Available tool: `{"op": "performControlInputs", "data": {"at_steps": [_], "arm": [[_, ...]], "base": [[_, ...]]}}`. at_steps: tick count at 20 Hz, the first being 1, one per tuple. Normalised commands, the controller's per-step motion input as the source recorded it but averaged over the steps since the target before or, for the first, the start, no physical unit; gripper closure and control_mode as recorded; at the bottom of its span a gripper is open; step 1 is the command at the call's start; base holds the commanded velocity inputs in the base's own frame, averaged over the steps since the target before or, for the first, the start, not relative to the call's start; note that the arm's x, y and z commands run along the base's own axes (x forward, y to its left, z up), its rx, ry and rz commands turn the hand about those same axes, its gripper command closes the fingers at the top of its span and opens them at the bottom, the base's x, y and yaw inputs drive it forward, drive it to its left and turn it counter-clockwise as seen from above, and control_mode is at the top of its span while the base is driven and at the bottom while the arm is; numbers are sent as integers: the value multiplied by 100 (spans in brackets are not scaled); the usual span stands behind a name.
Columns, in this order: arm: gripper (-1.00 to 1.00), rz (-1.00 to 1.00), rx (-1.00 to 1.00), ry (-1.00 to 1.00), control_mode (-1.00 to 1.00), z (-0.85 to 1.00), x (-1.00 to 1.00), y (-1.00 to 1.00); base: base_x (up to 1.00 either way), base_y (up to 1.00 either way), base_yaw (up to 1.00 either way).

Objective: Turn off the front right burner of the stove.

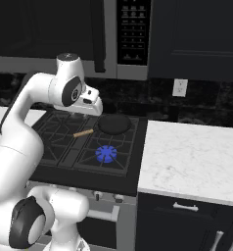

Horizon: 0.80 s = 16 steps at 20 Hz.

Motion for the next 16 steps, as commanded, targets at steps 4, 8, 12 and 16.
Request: {"op": "performControlInputs", "data": {"at_steps": [4,8,12,16], "arm": [[-100,0,0,-1,-100,0,-21,0],[-100,0,0,-1,-100,0,-32,0],[-100,0,1,0,-100,0,-17,-1],[-100,-5,7,0,-100,-5,-14,-14]], "base": [[0,0,0],[0,0,0],[0,0,0],[0,0,0]]}}
